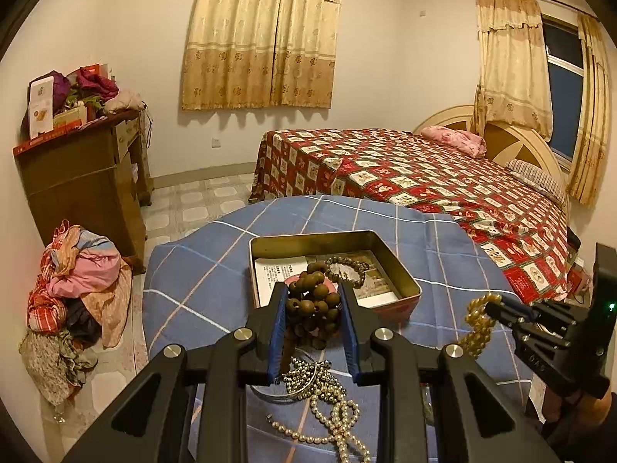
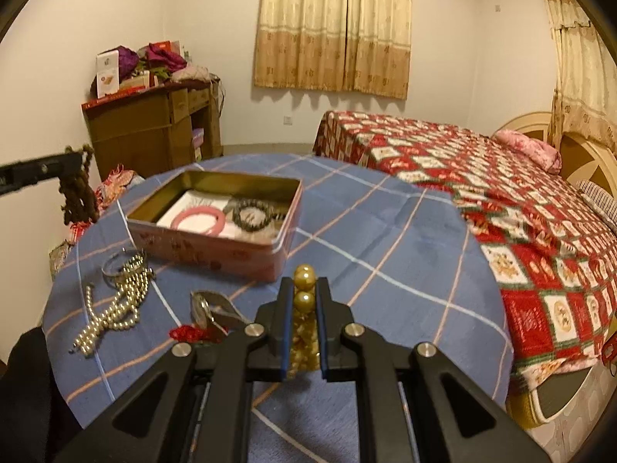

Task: Organize jewelry
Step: 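Carry the brown beads with the left gripper while the right carries gold beads to the tin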

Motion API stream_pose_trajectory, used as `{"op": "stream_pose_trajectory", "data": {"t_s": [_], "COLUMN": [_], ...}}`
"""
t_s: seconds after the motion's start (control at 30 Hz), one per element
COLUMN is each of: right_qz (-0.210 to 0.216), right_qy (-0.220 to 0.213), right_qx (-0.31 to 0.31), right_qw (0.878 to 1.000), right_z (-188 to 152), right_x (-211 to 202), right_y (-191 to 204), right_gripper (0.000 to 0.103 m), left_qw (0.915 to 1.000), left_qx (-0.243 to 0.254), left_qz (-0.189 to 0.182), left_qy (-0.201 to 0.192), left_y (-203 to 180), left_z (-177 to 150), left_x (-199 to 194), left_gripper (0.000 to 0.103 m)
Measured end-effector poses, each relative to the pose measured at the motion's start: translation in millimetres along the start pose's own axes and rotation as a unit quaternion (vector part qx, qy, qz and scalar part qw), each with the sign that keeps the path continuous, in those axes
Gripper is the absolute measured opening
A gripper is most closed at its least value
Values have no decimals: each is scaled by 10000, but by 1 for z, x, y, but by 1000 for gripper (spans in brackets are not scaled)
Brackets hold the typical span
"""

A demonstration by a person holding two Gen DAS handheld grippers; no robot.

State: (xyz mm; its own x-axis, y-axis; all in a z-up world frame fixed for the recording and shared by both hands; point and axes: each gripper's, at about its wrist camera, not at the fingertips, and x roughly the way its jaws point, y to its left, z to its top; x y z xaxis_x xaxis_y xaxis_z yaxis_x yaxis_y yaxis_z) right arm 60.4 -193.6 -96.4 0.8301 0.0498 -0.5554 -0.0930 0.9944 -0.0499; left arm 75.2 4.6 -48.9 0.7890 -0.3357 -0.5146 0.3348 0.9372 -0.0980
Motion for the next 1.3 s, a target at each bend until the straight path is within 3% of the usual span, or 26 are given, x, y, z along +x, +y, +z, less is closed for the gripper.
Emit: {"op": "stream_pose_trajectory", "data": {"t_s": [0.6, 1.3], "right_qz": [-132, -74], "right_qy": [-378, -622], "right_qx": [-475, -781], "right_qw": [9981, 9950], "right_z": [43, 96], "right_x": [-3, 31], "right_y": [9, 37], "right_gripper": [13, 13], "left_qw": [9992, 9976], "left_qx": [377, 557], "left_qz": [155, 411], "left_qy": [-35, 63], "left_y": [-2, -1], "left_z": [28, 50], "left_x": [25, 72], "left_gripper": [27, 27]}}
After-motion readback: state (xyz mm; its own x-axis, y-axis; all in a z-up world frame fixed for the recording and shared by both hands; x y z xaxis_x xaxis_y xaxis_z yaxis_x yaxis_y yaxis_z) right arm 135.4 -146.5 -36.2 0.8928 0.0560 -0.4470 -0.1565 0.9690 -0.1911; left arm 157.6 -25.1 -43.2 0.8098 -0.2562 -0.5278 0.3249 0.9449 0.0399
